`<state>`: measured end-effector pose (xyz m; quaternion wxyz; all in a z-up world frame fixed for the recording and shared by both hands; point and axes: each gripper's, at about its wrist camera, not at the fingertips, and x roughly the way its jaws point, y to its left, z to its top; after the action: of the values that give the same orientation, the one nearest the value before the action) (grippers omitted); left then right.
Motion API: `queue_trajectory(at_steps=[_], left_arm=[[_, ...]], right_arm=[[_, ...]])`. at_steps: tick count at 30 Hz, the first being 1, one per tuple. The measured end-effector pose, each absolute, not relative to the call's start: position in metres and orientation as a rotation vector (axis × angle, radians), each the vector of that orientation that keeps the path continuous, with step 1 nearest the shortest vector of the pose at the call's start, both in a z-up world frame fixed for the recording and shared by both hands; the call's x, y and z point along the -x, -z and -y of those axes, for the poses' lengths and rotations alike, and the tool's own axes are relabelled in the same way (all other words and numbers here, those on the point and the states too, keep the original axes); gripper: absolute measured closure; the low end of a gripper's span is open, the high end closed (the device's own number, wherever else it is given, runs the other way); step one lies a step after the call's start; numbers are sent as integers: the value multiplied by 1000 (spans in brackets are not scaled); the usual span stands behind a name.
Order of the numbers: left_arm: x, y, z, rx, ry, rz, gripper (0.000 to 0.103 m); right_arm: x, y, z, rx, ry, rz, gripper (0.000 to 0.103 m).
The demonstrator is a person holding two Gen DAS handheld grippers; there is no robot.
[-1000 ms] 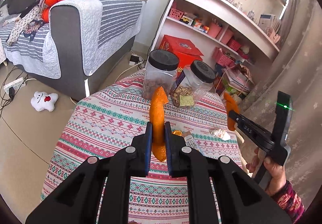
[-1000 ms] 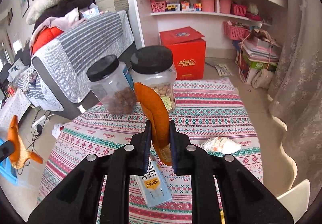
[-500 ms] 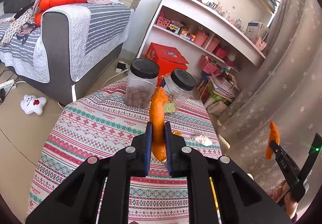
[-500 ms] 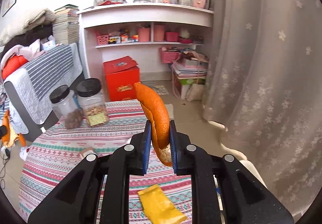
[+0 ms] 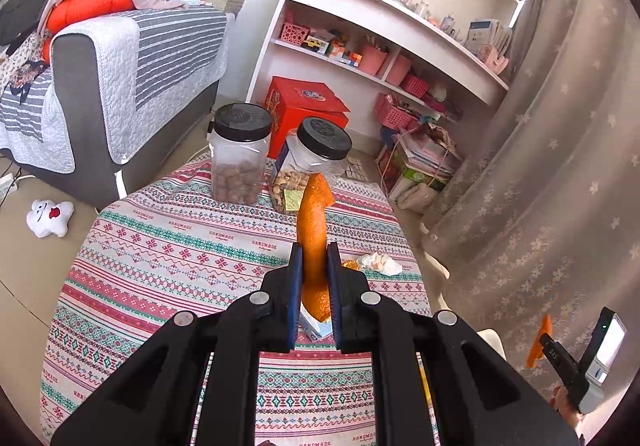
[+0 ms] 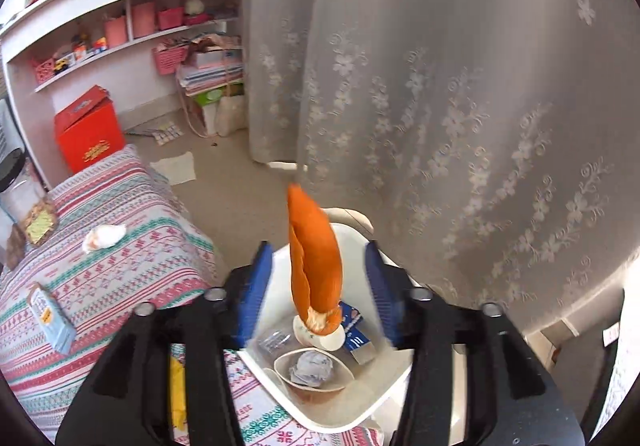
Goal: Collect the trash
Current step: 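Carry both orange peels to the white bin and open both tools, then grasp the blue-white milk carton with the left tool while the right tool grasps the white wrapper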
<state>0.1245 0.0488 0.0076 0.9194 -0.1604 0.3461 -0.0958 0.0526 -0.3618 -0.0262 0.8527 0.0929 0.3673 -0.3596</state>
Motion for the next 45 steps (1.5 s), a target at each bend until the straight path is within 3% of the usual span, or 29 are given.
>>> queue_trajectory(at_steps=[3,5,10,28,36,39,41,45], left_arm=[[-126,-6,-27,310,230,-720,91],[-125,-7,-10,291,257,-721,91],[-119,-11,36,244,339,-710,91],[-106,8,255,172,685,-854,91],[-109,22,308,178,755,-940,88],[-111,30,316,182,765,-982,75],[-111,34,317,180,765,-997,61],[-113,39,311,157,747,-1009,52]], right_arm=[[-41,20,373,-215,807,-717,26],[-31,10,375,-200,863,-638,6],[-17,-10,384,-174,928,-516,7],[29,-25,453,-410,1047,-434,7],[44,-25,473,-487,1075,-408,7],[46,-23,479,-518,1071,-411,7],[46,-23,479,-528,1065,-414,7],[41,-23,476,-521,1044,-424,7]])
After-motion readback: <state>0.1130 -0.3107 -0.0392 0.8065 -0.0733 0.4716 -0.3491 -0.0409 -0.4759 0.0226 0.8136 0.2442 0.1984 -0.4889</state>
